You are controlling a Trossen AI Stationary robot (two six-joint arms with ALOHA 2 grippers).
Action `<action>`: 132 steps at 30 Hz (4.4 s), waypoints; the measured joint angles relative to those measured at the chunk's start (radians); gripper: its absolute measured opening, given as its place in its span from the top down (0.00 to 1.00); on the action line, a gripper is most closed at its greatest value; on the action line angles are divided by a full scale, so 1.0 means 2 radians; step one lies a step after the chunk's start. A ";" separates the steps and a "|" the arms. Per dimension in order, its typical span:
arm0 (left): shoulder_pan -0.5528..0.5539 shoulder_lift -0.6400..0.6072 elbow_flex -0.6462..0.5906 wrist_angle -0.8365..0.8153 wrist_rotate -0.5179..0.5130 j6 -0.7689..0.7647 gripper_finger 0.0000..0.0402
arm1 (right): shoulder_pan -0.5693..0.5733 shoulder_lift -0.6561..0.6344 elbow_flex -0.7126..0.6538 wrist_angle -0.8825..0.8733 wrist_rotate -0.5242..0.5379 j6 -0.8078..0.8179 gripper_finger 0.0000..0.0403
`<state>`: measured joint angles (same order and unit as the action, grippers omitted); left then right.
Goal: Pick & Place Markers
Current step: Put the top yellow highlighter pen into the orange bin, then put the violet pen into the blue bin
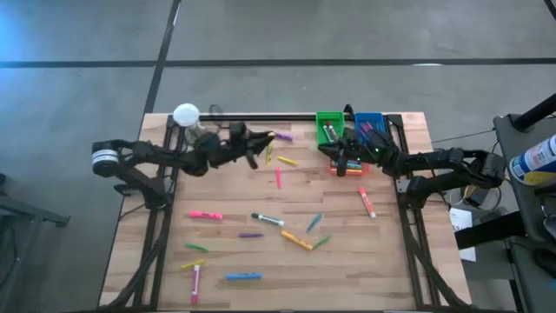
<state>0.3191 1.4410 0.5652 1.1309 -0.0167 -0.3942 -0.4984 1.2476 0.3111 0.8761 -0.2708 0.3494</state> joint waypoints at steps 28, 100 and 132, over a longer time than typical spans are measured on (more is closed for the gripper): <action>-0.004 0.006 0.005 0.088 0.126 0.077 0.85 | 0.101 0.263 0.272 0.121 -0.064 0.018 0.54; 0.011 -0.078 -0.129 0.035 0.086 0.120 0.93 | -0.016 0.091 0.241 -0.748 0.229 -0.376 0.66; -0.096 -0.070 0.094 -0.651 0.026 0.122 0.99 | 0.027 -0.104 -0.020 -0.231 0.079 -0.200 0.96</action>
<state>0.1263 1.3017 0.7534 -0.1710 0.0351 -0.1504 -0.4446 1.0400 0.2704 0.4132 -0.1131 -0.0514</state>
